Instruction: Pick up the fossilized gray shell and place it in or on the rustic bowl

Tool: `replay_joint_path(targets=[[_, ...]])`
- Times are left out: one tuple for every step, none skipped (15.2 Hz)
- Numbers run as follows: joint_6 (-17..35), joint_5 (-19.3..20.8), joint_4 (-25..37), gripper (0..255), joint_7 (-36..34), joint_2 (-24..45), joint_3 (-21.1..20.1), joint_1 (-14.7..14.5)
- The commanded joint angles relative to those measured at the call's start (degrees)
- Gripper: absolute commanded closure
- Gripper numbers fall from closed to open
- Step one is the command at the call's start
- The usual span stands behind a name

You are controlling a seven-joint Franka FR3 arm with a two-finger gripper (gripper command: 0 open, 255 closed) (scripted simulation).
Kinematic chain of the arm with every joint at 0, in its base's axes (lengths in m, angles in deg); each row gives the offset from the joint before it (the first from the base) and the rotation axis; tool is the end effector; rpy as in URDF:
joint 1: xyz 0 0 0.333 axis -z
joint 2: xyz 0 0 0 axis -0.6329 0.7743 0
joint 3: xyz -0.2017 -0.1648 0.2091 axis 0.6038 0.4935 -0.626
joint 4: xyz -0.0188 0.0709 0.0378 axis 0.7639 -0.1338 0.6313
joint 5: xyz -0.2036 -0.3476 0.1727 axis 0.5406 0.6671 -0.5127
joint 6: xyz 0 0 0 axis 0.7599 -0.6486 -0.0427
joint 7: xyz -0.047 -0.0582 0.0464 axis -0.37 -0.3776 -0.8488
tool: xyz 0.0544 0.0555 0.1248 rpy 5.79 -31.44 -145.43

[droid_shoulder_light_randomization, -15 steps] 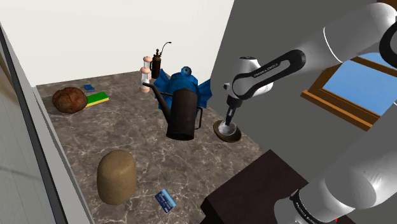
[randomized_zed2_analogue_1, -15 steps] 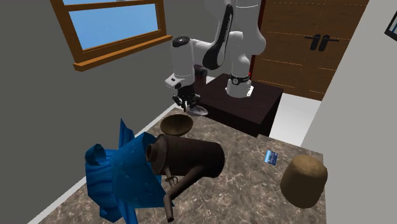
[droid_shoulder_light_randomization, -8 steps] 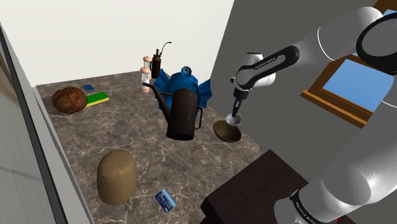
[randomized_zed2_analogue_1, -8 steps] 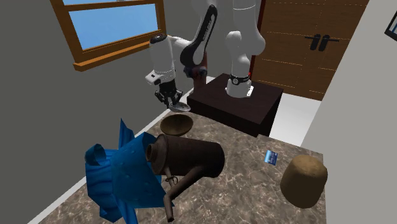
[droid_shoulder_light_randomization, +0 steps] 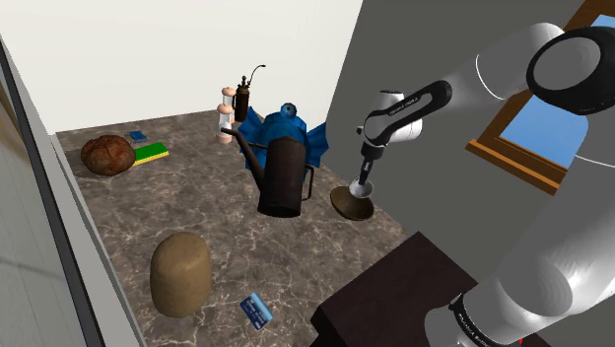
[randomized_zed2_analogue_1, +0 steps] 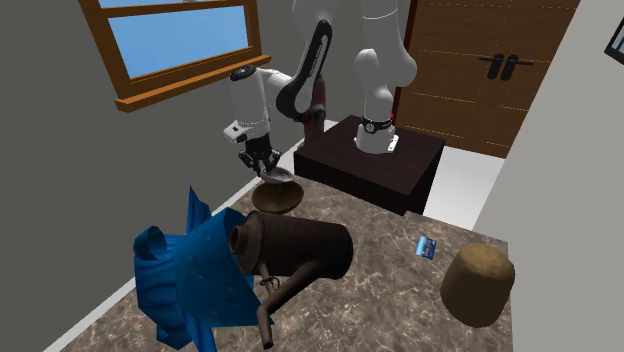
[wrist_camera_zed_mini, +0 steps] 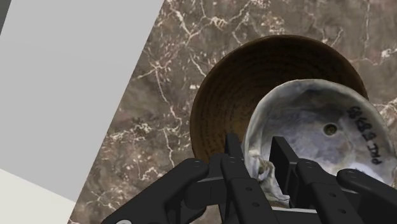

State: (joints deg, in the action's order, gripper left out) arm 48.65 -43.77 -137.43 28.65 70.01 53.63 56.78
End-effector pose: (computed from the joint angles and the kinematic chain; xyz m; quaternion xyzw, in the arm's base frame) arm 0.5522 -0.1736 0.1689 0.9628 0.2627 -0.0628 0.0034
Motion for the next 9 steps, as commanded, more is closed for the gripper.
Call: replay_joint_path(targets=[[1.39, 0.16, -0.01, 255, -0.11, 1.35, 0.09, 0.02], [2.02, 0.23, -0.01, 255, -0.19, 1.99, 0.13, 0.01], [2.65, 0.31, 0.01, 255, -0.28, 2.64, 0.16, -0.01], [3.27, 0.38, 0.05, 255, -0.37, 3.30, 0.20, -0.03], [3.89, 0.46, 0.09, 255, -0.45, 3.97, 0.24, -0.05], [4.50, 0.53, 0.15, 255, -0.54, 4.64, 0.28, -0.07], [5.11, 0.60, 0.20, 255, -0.62, 5.30, 0.32, -0.09], [6.02, 0.72, 0.35, 255, -0.76, 6.37, 0.39, -0.13], [6.02, 0.72, 0.35, 255, -0.76, 6.36, 0.39, -0.13]])
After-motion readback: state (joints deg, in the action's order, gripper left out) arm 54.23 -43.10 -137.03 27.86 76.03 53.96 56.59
